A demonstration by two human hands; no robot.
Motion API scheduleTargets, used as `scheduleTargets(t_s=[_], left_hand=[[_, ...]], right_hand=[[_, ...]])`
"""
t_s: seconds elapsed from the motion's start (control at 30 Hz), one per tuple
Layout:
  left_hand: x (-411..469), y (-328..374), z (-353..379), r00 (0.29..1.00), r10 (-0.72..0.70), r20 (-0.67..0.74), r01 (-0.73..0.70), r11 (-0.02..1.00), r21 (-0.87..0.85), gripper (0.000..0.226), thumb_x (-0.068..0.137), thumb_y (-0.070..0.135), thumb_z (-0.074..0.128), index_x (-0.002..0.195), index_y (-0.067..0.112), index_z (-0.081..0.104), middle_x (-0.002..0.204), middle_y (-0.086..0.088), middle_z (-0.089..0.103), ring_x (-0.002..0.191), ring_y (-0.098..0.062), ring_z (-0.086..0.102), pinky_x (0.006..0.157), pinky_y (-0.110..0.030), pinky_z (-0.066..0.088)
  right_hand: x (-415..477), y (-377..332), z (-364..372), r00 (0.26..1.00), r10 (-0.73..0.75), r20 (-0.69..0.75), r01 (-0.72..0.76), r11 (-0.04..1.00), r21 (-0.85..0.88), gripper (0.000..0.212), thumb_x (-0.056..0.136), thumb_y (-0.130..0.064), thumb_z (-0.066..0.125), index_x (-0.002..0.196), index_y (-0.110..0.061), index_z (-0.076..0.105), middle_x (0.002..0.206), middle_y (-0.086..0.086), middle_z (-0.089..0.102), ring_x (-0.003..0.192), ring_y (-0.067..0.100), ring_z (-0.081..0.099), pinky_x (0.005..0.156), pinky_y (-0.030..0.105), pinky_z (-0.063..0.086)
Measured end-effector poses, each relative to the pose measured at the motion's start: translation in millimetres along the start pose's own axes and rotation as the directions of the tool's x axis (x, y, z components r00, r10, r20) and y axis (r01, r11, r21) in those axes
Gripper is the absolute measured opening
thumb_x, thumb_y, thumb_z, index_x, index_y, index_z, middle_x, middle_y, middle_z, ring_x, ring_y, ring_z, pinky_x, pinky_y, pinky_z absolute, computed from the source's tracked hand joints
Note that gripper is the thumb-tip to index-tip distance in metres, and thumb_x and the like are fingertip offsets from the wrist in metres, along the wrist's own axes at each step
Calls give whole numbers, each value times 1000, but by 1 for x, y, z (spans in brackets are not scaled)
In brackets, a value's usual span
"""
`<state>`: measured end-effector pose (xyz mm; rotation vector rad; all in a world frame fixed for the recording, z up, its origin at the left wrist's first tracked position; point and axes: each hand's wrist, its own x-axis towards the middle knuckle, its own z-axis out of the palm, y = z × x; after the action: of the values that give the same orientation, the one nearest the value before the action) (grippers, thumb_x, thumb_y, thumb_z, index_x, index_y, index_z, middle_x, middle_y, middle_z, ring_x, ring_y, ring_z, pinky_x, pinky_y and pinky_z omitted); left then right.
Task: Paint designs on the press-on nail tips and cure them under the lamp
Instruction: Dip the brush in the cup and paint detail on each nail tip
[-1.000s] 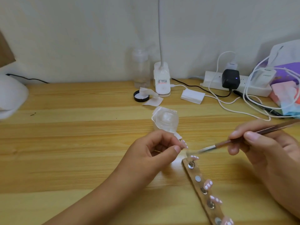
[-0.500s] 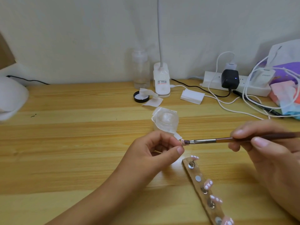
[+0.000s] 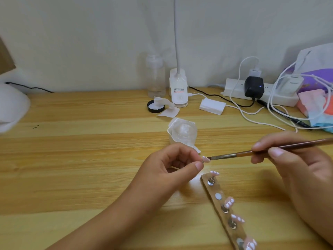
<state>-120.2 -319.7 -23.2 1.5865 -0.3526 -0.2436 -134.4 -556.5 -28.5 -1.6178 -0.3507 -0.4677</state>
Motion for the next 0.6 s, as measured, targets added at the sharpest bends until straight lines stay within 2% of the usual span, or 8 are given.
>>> scheduleTargets(t_s=[0.1, 0.2, 0.4, 0.5, 0.6], left_hand=[[0, 1, 0, 1000, 5, 3, -5, 999, -32, 7, 82, 26, 64, 85, 26, 70, 82, 19, 70, 73, -1, 59, 65, -13, 47], [1, 1, -1, 1000, -3, -11, 2, 998, -55, 10, 82, 26, 62, 85, 25, 72, 88, 16, 71, 74, -1, 63, 64, -14, 47], [2, -2, 0, 1000, 18, -24, -18, 1000, -1, 11, 76, 33, 73, 88, 31, 72, 83, 16, 68, 75, -2, 57, 69, -14, 46], [2, -2, 0, 1000, 24, -20, -24, 1000, 7, 16, 72, 44, 72, 84, 34, 72, 83, 16, 64, 76, -5, 54, 71, -20, 45], [2, -1, 0, 999, 23, -22, -23, 999, 26, 10, 75, 38, 73, 84, 34, 73, 82, 15, 64, 76, -4, 54, 69, -16, 44]], right_hand=[[5, 2, -3, 998, 54, -20, -51, 989, 140, 20, 81, -25, 55, 85, -22, 74, 85, -2, 68, 75, 14, 64, 77, 20, 52], [8, 3, -5, 995, 98, -4, -94, 965, 245, 13, 81, -27, 64, 84, -19, 74, 83, 0, 67, 73, 14, 63, 73, 19, 53], [9, 6, -5, 992, 126, 12, -125, 952, 280, 16, 78, -23, 59, 83, -20, 73, 78, 1, 65, 69, 12, 61, 69, 19, 52], [8, 6, -5, 992, 126, 25, -128, 952, 278, 16, 78, -23, 58, 83, -19, 73, 78, 1, 65, 70, 13, 62, 69, 19, 52], [7, 5, -4, 992, 118, 33, -123, 955, 271, 16, 79, -22, 58, 83, -20, 73, 77, 1, 65, 70, 12, 63, 70, 18, 53]])
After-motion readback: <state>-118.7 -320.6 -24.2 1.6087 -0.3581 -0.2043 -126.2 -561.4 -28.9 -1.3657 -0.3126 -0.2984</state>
